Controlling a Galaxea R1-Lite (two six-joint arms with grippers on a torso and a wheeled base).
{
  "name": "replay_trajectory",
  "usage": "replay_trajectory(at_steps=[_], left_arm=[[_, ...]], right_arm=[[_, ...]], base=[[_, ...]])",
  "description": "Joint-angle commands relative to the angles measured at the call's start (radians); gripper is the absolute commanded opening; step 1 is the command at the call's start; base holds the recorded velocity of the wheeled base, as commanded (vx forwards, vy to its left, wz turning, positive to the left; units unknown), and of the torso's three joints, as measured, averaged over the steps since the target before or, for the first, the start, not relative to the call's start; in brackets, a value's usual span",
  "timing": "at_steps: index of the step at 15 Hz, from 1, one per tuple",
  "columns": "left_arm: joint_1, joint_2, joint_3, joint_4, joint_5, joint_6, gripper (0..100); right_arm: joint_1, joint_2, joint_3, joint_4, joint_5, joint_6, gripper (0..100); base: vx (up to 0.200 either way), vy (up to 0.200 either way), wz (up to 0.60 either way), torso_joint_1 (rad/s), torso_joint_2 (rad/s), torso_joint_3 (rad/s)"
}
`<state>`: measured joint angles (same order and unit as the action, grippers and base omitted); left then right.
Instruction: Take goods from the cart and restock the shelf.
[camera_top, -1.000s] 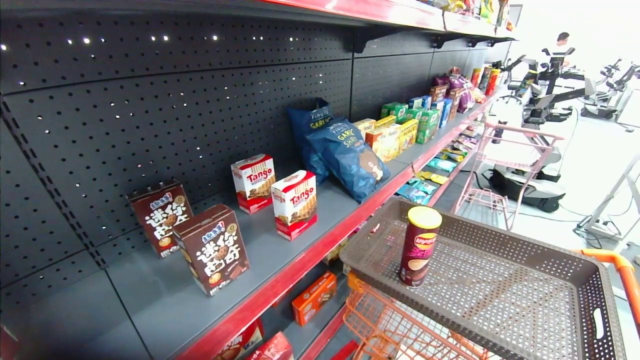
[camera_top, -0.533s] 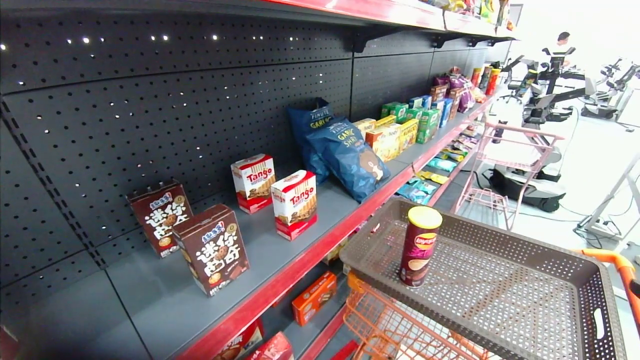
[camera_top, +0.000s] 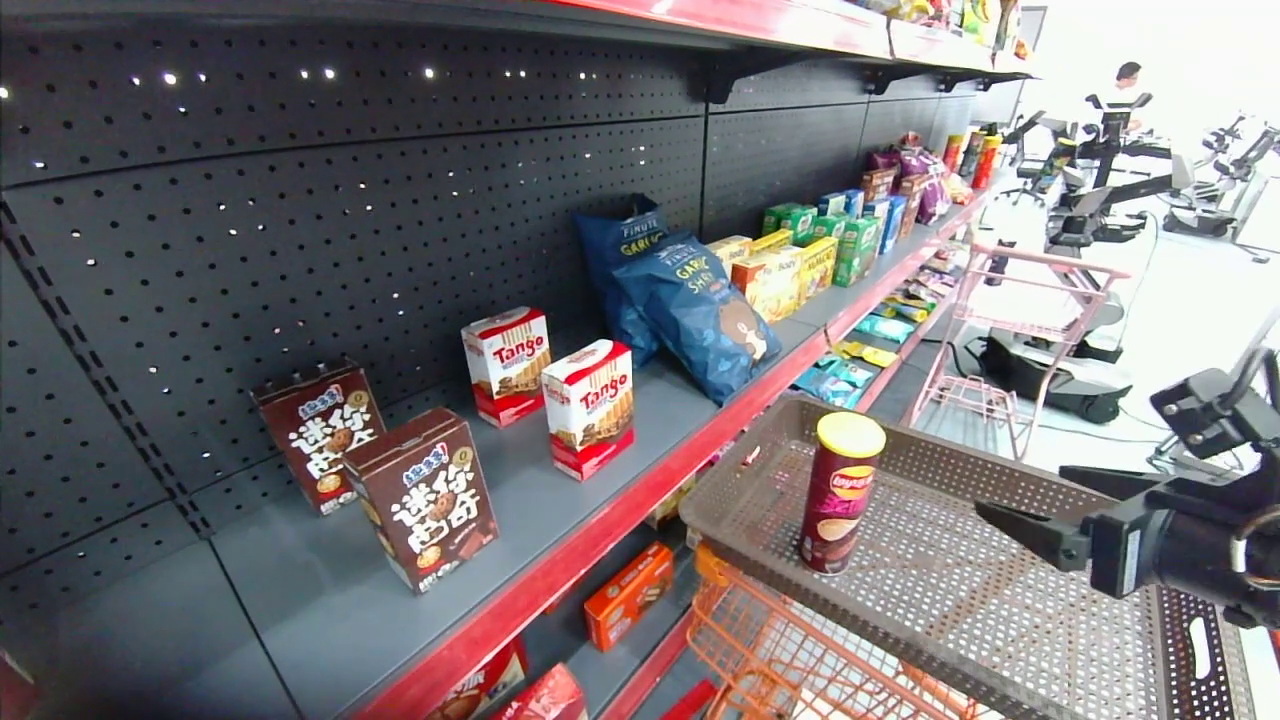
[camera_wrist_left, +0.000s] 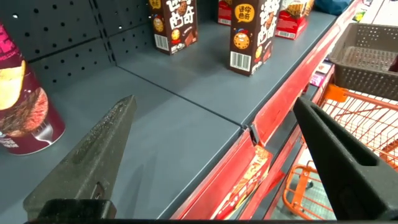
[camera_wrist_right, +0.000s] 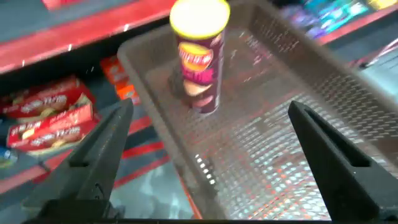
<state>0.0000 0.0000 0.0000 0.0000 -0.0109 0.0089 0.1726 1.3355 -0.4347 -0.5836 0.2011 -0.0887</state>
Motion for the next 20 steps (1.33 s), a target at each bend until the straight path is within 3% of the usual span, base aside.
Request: replay_trajectory(at_steps=[1, 4, 11, 17, 20], left_arm=[[0.000, 0.000, 0.000, 0.000, 0.000, 0.000, 100], [0.000, 0.000, 0.000, 0.000, 0.000, 0.000, 100], [0.000, 0.000, 0.000, 0.000, 0.000, 0.000, 100], [0.000, 0.000, 0.000, 0.000, 0.000, 0.000, 100], [0.000, 0.000, 0.000, 0.000, 0.000, 0.000, 100]], right_arm=[[0.025, 0.171, 0.001, -0.067, 0.012, 0.000, 100], [0.016, 0.315, -0.004, -0.236, 0.012, 0.000, 100], [0.047, 0.499, -0.081, -0.349, 0.018, -0.009, 100], [0.053, 0.728, -0.185, -0.610, 0.031, -0.006, 100], [0.061, 0.789, -0.233, -0.624, 0.049, 0.000, 100]], base=[[0.000, 0.000, 0.00, 0.000, 0.00, 0.000], [0.000, 0.000, 0.00, 0.000, 0.00, 0.000], [0.000, 0.000, 0.00, 0.000, 0.00, 0.000], [0.000, 0.000, 0.00, 0.000, 0.00, 0.000], [0.000, 0.000, 0.00, 0.000, 0.00, 0.000]])
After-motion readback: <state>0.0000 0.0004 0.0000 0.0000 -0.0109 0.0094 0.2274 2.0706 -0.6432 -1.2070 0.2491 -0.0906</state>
